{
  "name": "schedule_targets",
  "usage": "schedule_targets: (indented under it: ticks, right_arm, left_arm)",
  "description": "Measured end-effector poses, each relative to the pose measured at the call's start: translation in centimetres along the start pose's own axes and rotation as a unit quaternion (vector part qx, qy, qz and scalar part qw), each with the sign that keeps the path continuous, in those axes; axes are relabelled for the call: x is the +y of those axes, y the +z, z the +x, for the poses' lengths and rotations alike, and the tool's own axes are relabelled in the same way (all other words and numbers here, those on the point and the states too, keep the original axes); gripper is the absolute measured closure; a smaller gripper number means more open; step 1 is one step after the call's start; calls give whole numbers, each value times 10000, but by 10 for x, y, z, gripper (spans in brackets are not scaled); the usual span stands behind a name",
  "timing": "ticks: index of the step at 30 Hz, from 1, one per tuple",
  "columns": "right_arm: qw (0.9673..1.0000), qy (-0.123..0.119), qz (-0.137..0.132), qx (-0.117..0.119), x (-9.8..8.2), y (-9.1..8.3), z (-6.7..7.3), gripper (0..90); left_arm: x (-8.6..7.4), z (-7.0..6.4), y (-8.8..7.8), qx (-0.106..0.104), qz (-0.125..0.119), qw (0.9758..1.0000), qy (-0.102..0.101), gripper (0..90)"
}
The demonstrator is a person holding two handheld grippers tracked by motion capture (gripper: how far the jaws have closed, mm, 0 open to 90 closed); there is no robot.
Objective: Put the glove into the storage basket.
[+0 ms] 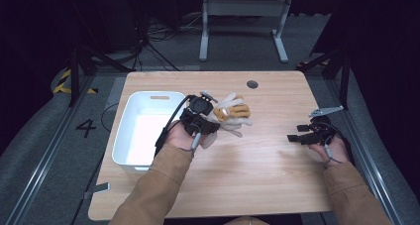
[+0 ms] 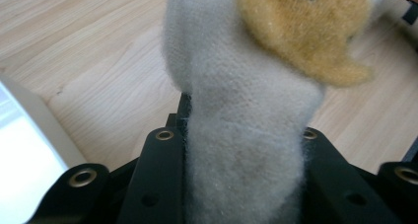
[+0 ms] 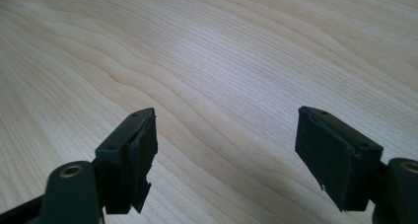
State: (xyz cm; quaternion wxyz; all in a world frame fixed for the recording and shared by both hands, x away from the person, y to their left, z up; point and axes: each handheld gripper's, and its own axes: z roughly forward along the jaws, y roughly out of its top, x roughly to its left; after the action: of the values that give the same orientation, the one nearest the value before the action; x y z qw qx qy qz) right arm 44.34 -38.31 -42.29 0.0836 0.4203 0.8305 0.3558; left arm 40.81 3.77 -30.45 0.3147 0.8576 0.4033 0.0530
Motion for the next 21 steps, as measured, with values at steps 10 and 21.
schedule_targets:
  ticks: [10,21]
  right_arm:
    - [10000,22,12,-8,-2,-2,-2,243]
    - [10000,-73,-16,-18,3,5,-3,254]
  left_arm:
    - [11,21,5,165,169,9991,-350,710]
    - [20,42,7,467,146,9954,-826,710]
